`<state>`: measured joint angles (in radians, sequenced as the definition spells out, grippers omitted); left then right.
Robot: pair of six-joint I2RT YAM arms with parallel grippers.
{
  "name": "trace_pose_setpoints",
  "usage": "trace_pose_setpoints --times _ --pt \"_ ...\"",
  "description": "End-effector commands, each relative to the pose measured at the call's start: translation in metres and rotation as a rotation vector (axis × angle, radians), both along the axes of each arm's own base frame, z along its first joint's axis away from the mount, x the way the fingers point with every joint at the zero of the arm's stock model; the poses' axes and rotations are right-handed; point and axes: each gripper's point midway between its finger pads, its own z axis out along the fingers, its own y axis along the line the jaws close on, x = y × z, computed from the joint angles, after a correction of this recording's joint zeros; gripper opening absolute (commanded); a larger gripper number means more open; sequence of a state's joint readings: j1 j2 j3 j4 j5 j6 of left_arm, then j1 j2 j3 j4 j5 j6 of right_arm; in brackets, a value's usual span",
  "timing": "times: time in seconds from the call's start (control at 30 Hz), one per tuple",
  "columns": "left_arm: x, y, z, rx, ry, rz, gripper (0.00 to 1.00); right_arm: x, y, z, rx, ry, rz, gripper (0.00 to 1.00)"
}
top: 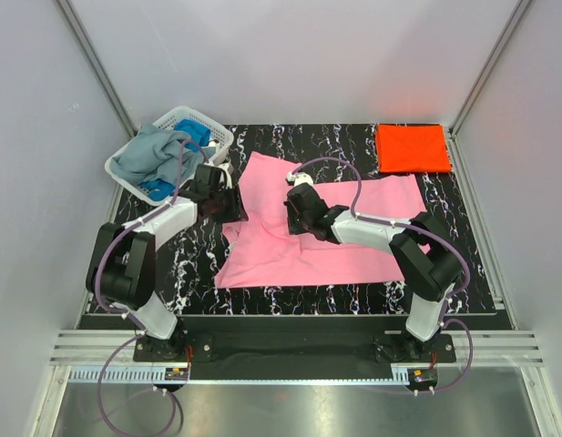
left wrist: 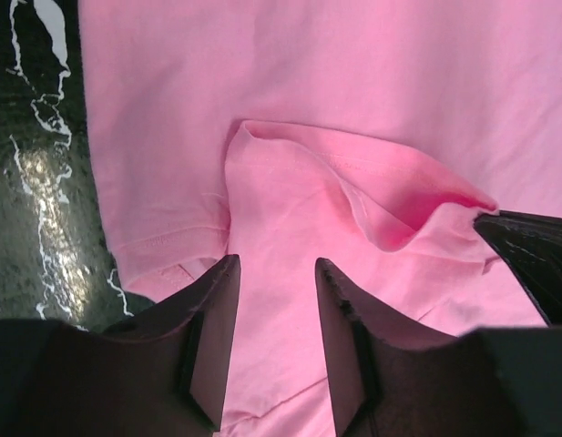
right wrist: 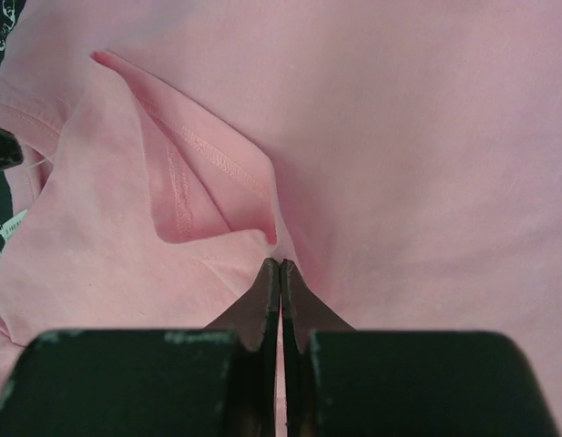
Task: Fold and stack the t-shirts
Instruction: Fold the tshirt
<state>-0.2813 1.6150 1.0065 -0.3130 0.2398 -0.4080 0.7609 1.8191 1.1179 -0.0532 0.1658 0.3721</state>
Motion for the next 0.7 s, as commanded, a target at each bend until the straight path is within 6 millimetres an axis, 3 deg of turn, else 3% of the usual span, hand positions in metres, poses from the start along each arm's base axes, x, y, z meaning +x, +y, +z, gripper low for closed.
trace_pose_setpoints --times 0.0,0.2,0.43,0.67 --pt "0.031 -0.014 0.020 -0.023 -0.136 -0.097 0.41 0.003 -0.004 -0.001 0.018 0.014 -0.047 0.00" --pt "0.041 -0.014 0.007 0.029 -0.167 -0.182 0.45 0.009 -0.019 -0.005 0.048 0.044 -0.113 0.00" --pt "0.046 -0.014 -0.017 0.074 -0.130 -0.249 0.47 0.014 -0.021 -0.004 0.069 0.045 -0.121 0.00" --pt "0.054 -0.015 -0.023 0.096 -0.130 -0.280 0.46 0.014 -0.019 -0.001 0.084 0.038 -0.109 0.00"
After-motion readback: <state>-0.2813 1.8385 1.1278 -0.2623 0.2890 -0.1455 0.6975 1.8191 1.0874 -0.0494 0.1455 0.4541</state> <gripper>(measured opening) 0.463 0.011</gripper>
